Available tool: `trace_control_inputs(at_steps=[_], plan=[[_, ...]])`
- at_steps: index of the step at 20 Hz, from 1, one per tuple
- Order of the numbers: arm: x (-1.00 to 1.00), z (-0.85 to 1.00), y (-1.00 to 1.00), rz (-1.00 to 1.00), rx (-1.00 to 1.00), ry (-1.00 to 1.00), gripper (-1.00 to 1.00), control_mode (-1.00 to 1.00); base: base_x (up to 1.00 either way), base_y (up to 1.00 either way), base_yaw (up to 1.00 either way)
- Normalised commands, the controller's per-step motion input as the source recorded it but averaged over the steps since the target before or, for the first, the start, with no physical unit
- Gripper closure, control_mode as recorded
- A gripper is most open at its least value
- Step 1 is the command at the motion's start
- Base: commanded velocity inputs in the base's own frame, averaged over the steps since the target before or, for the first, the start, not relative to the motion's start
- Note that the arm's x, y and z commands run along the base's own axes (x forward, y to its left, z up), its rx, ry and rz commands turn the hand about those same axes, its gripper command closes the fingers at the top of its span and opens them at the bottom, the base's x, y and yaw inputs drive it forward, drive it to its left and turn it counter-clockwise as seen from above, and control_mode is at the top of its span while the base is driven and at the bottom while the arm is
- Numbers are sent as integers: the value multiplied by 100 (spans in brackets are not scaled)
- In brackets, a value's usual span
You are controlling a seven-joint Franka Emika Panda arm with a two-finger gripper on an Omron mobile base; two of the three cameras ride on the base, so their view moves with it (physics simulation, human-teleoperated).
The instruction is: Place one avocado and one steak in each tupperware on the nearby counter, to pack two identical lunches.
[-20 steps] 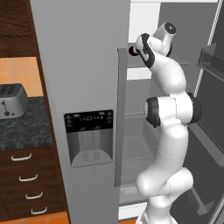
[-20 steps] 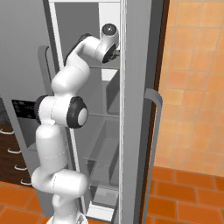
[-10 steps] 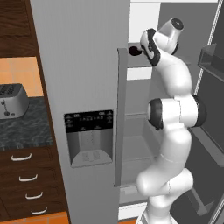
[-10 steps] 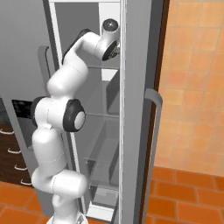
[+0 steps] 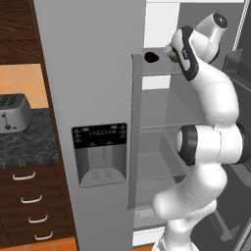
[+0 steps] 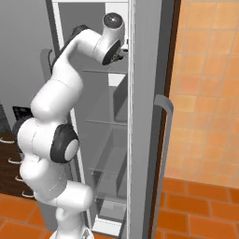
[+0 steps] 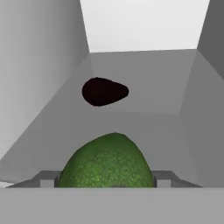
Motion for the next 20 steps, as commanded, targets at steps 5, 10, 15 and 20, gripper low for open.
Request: trace_control_inputs(at_steps=[5,10,15,20], plan=[[-100,0,55,1,0,0,100,-100,0,0,0],[-100,0,30,1,0,0,100,-100,0,0,0],[-100,0,10,0,0,-1,100,-100,0,0,0],[-100,0,19,1,0,-1,100,-100,0,0,0]])
